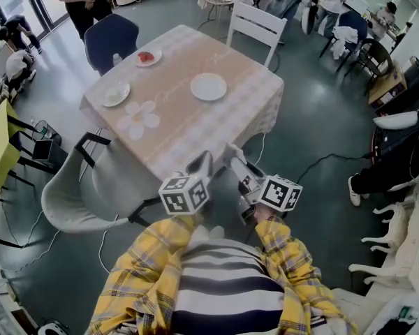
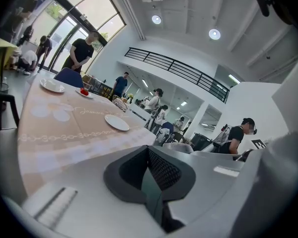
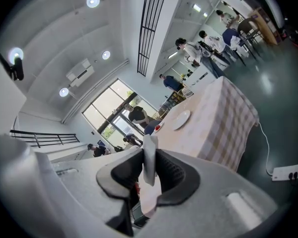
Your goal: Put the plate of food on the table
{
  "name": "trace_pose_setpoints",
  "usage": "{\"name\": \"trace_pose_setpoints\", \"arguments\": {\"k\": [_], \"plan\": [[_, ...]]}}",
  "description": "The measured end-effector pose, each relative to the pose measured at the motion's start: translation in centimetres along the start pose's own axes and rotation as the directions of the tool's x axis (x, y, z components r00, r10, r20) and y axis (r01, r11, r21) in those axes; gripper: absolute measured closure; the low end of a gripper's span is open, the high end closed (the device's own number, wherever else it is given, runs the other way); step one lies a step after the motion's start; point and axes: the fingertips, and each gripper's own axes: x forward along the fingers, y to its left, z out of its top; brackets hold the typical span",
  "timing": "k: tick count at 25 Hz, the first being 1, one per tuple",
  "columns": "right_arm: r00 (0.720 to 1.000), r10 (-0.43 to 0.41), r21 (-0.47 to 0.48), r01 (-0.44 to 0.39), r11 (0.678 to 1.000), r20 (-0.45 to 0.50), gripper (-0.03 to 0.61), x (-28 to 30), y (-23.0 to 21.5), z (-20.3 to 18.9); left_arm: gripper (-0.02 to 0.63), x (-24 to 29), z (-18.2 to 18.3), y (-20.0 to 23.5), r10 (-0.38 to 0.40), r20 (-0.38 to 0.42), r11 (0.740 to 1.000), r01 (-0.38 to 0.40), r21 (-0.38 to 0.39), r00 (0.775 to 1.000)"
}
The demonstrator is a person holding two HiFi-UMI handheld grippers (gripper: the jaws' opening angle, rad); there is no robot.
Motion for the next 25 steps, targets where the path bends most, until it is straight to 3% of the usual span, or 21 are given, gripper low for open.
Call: {"name": "trace_pose_setpoints", "arguments": {"k": [15, 25], "plan": [[0.997, 0.018, 0.029, -0.016, 0.999, -0.073, 0.500, 8.0, -3.4, 4.8, 0.627, 7.7, 3.9, 4.0, 0.042, -0.010, 0.998, -0.042, -0.036, 0.999], [0.996, 0.004, 0.016, -0.002, 1.000, -0.089, 0.500, 14.2, -5.5, 8.2, 0.627, 12.9, 7.7, 7.0, 0.022, -0.006, 0.999, -0.022, -0.043, 1.000]]}}
